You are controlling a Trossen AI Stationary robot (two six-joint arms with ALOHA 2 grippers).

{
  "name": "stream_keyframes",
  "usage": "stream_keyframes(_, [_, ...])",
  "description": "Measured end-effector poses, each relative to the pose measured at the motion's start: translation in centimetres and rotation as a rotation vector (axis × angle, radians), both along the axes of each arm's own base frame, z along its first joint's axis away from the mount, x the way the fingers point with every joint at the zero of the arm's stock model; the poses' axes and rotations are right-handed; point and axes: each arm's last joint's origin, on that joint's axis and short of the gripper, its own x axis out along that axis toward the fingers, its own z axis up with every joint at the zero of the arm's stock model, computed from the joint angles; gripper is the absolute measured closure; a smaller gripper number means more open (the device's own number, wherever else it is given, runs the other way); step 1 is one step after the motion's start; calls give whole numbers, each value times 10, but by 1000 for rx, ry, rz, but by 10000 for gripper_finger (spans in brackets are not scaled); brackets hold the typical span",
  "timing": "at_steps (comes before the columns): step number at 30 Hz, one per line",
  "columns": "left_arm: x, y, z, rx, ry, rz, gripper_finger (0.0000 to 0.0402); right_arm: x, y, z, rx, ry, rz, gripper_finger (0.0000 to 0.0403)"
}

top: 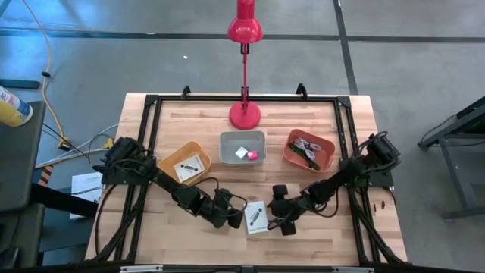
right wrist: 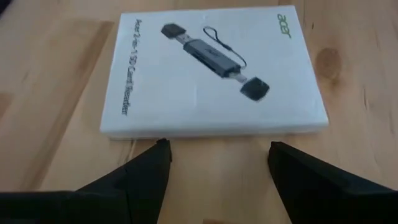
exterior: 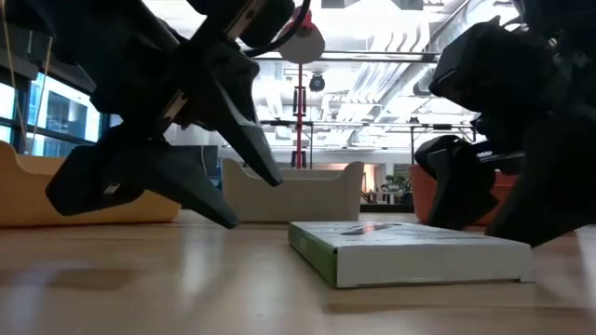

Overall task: Pick and place items into bin
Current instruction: Put the white card reader box into the yellow bin

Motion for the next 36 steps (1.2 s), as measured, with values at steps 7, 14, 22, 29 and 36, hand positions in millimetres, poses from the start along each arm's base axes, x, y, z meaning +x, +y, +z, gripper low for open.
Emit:
stream_keyframes(7, [-1,0,-9,-37,52,-21,241,4,0,2,25,-38,-8,144])
stream_keyframes(14, [6,-3,-18,-66,4,-15,241,9,2,8,14,-66,-28,144])
stream_keyframes(22, [9,-2,-21,-65,-13,-8,241,10,2,9,65,-63,-70,144])
stream_keyframes(29, [9,-2,-21,-63,-12,-8,241,11,3,12,84,-82,-59,144])
stream_keyframes(36, [9,-1,-21,-66,-9,-1,241,13,4,13,83,-109,-43,144])
